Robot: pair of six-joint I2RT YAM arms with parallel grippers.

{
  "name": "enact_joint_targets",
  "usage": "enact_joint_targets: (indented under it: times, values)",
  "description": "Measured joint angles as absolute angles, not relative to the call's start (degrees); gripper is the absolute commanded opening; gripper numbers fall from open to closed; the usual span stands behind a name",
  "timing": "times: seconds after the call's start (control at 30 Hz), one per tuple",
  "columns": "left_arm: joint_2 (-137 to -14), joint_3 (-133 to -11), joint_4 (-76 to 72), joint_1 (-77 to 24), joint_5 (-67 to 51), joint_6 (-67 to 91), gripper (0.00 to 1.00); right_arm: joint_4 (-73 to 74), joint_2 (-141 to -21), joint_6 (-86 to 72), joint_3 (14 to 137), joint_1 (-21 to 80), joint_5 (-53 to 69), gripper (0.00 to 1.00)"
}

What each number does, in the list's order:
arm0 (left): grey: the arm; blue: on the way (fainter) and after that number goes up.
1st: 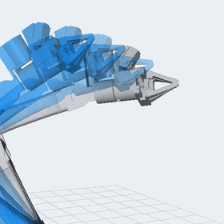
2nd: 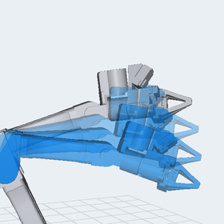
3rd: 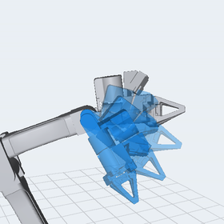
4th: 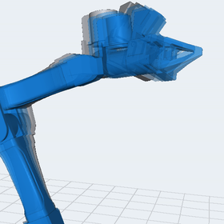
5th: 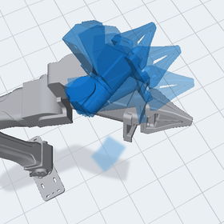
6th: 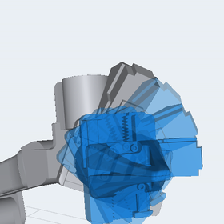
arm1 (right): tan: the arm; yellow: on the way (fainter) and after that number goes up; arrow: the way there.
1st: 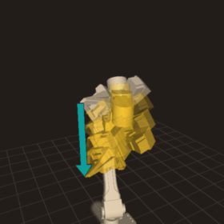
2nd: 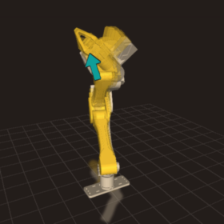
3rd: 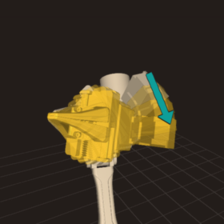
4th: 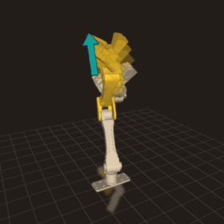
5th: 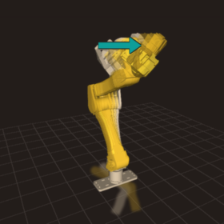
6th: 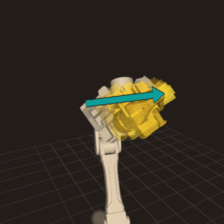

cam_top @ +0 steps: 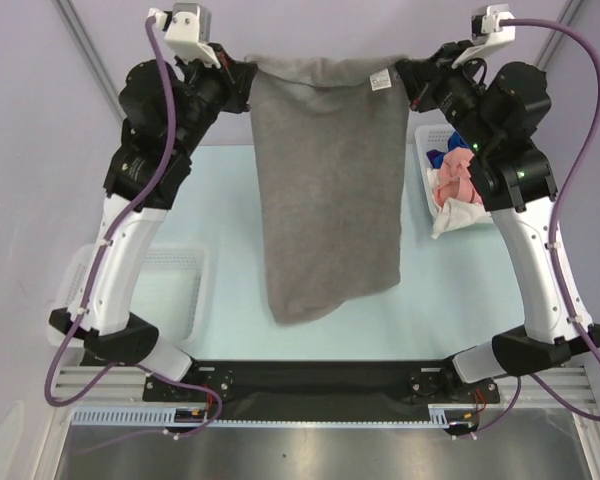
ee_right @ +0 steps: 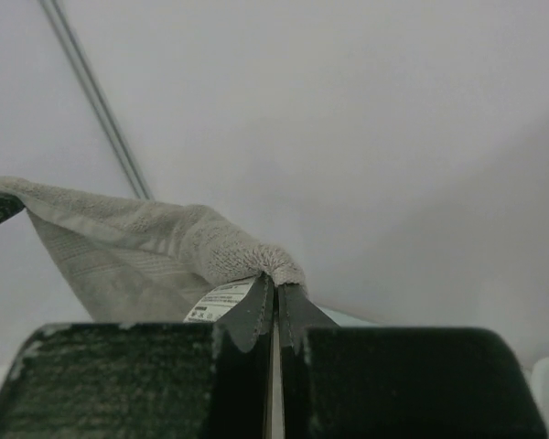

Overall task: Fold and stack the towels
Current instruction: Flatten out the crumpled towel

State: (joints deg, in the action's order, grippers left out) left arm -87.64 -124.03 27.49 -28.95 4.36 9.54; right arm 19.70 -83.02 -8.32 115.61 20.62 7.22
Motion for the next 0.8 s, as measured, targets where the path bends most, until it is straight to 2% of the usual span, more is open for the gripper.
enact_joint_targets:
  times: [0.47, 0.8]
  values:
    - [-66.24, -118.93, 24.38, -37.71, 1.91, 8.80, 0.00, 16.93, -64.03, -13.15, 117.64, 20.97, 15.66, 0.00]
    - [-65.80, -118.80, 24.25, -38.50, -0.16, 8.75, 0.00, 16.47, -63.79, -15.20, 118.15, 21.08, 18.06, 0.00]
